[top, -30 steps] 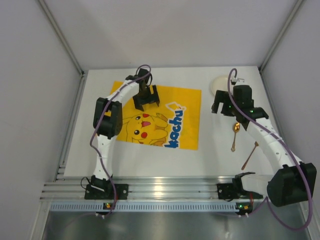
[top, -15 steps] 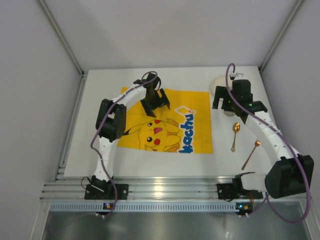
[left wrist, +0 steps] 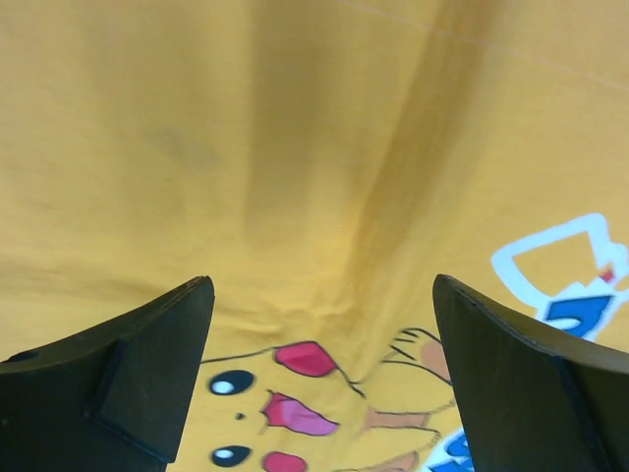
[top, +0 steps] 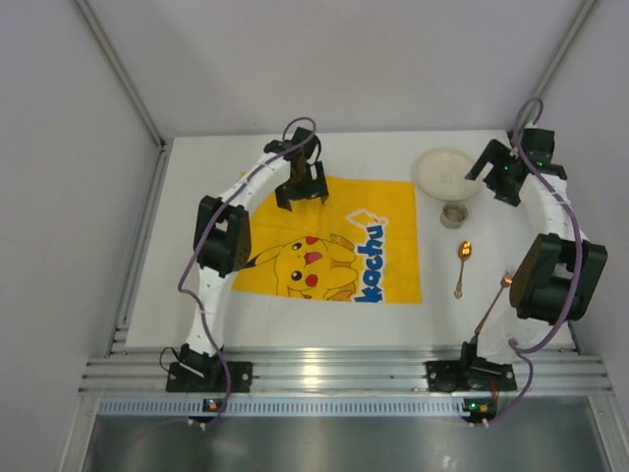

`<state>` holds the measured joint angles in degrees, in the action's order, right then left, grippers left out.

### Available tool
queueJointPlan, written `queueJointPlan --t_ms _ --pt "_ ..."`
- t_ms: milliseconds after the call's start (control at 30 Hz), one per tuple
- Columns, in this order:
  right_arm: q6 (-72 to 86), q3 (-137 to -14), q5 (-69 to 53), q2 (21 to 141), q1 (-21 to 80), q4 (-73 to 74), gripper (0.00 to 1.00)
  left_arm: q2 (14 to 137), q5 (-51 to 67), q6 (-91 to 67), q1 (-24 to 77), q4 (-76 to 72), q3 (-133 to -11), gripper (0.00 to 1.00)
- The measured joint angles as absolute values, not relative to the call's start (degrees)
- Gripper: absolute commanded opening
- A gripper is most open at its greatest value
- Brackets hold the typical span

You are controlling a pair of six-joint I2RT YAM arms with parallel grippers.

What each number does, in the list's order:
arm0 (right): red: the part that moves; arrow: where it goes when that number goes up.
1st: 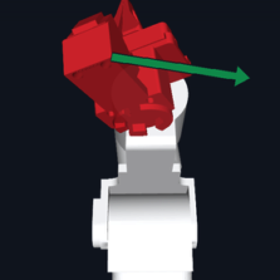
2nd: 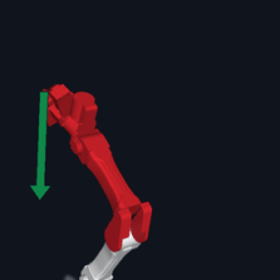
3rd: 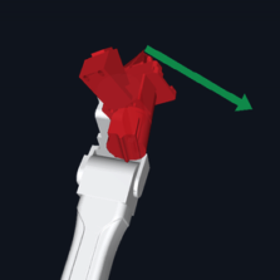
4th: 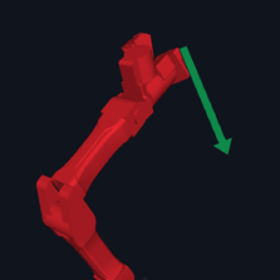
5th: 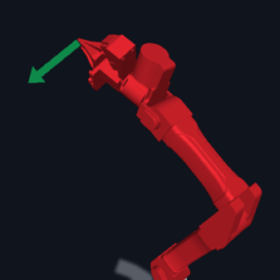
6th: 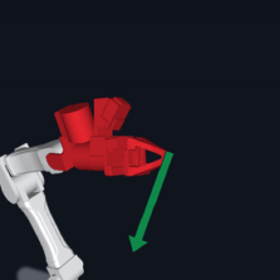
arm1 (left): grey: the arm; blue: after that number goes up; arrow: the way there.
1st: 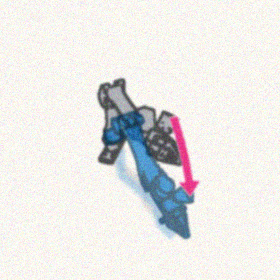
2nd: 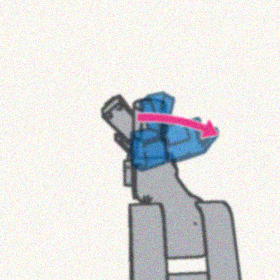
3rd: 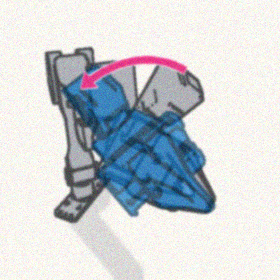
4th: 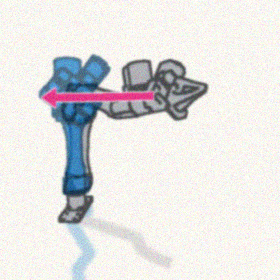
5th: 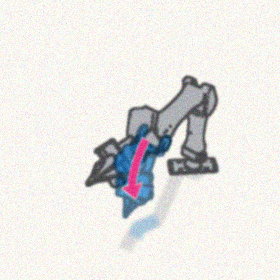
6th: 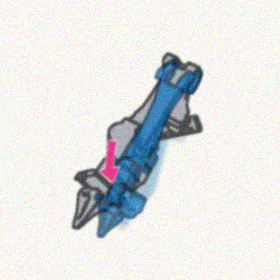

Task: Set the dinner table for one person

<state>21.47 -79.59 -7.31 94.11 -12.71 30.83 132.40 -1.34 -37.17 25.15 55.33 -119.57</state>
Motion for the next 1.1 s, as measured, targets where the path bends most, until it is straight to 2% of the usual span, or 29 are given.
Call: queueJointPlan --t_ms 200,467,767,967,1100 --pt "23.3 -81.4 -11.8 100.7 -15.2 31.3 1.0 131.6 -8.5 -31.0 22.7 55.3 -113.1 0.99" --pt "23.6 -81.4 -13.1 104.8 -15.4 29.3 1.0 126.1 -6.3 -30.2 13.9 51.2 -100.1 0.98" --pt "25.4 -81.4 -13.1 109.3 -15.5 21.7 1.0 120.6 -5.5 -31.4 11.4 48.2 -91.3 0.98" --pt "28.6 -81.4 -13.0 114.1 -15.6 16.5 0.91 121.1 -5.4 -30.3 11.4 49.5 -93.3 0.99" --pt "30.7 -81.4 -13.0 117.3 -15.5 13.7 0.79 121.7 -5.4 -29.3 11.4 50.4 -97.4 0.98"
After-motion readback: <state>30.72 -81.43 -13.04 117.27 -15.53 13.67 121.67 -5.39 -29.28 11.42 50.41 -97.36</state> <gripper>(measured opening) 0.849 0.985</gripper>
